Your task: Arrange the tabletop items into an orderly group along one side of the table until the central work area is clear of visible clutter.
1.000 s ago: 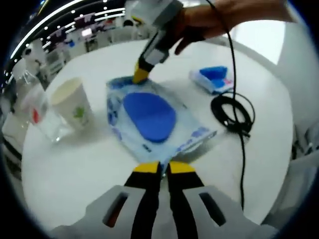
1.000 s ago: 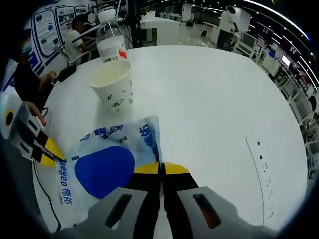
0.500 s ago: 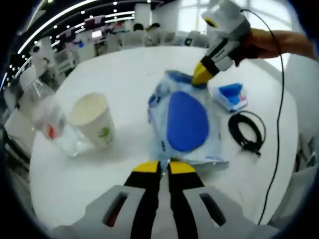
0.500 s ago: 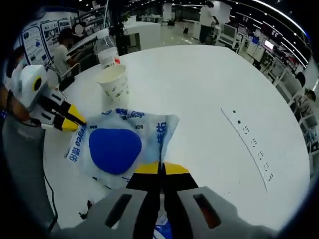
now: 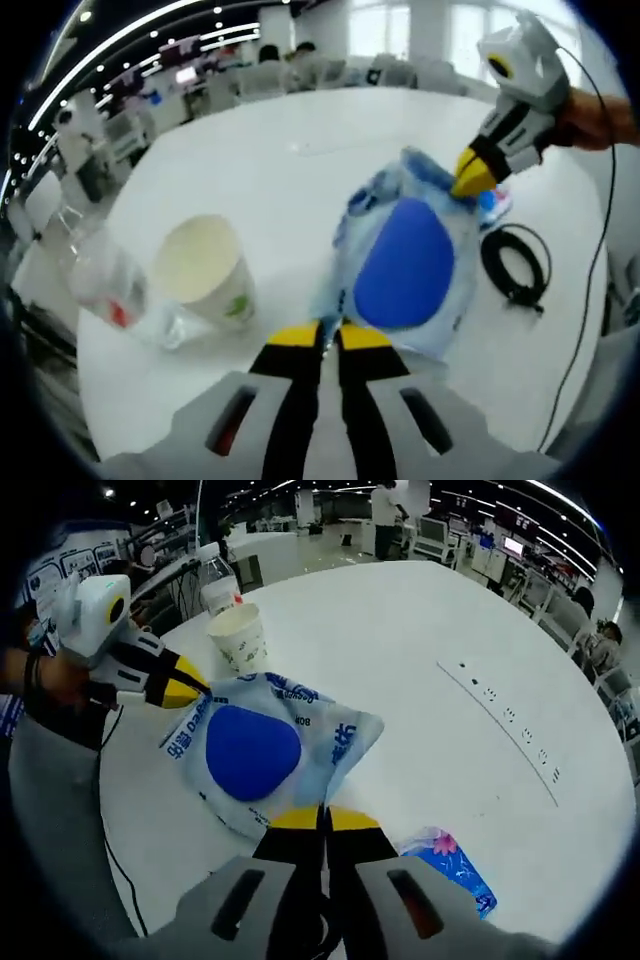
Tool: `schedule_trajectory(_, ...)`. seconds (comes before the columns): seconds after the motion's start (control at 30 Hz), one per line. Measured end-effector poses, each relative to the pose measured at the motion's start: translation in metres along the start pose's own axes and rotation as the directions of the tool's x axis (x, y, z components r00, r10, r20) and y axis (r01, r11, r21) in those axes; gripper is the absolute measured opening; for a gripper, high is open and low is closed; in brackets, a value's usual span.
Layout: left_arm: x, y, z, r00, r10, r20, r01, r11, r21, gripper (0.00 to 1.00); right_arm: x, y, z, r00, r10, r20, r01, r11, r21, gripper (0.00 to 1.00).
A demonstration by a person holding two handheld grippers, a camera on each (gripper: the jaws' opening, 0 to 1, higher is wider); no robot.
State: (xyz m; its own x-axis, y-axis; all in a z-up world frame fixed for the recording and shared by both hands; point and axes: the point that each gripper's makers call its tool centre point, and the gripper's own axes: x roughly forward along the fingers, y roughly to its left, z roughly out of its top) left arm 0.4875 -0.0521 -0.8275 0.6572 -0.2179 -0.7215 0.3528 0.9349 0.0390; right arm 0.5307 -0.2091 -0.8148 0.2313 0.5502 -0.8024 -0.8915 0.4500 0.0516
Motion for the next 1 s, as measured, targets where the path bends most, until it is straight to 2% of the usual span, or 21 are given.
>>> schedule_trajectory(0.2, 0.002, 0.003, -0.001, 1.000, -0.006, -0.014, 0.007, 1.000, 0.003, 0.02, 0.006, 0.008, -0.010, 1.000, 0.008, -0.009, -0.008, 1.000, 0.027, 0.00)
schedule_trajectory(0.33, 0.004, 0.002, -0.004, 1.000, -0.018, -0.025, 0.019, 0.999, 0.035, 0.02, 0.007, 0.009, -0.013, 1.000, 0.006, -0.011, -0.006, 0.999, 0.042, 0.00)
schedule_trajectory(0.4, 0.006, 0.001, -0.008, 0.998, -0.032, -0.050, 0.034, 0.999, 0.030, 0.03, 0.008, 0.007, -0.012, 1.000, -0.011, 0.018, 0.008, 0.993, 0.114, 0.00)
schedule_trajectory(0.43, 0.007, 0.002, -0.012, 0.997, -0.032, -0.071, 0.032, 0.999, 0.001, 0.03, 0.009, 0.007, -0.012, 1.000, -0.010, 0.029, 0.006, 0.990, 0.142, 0.00)
schedule_trajectory(0.47, 0.008, 0.003, -0.011, 0.997, -0.030, -0.068, 0.029, 0.999, -0.014, 0.03, 0.010, 0.005, -0.013, 0.999, -0.017, 0.030, 0.012, 0.986, 0.169, 0.00)
schedule_trajectory(0.63, 0.009, 0.002, -0.008, 0.997, -0.031, -0.071, 0.033, 0.999, 0.025, 0.03, 0.011, 0.005, -0.016, 1.000, -0.028, 0.014, 0.026, 0.987, 0.161, 0.00)
schedule_trajectory(1.0, 0.015, -0.002, -0.013, 0.995, -0.054, -0.084, 0.056, 0.998, 0.016, 0.04, 0.010, 0.005, -0.020, 1.000, -0.023, 0.007, 0.021, 0.986, 0.162, 0.00)
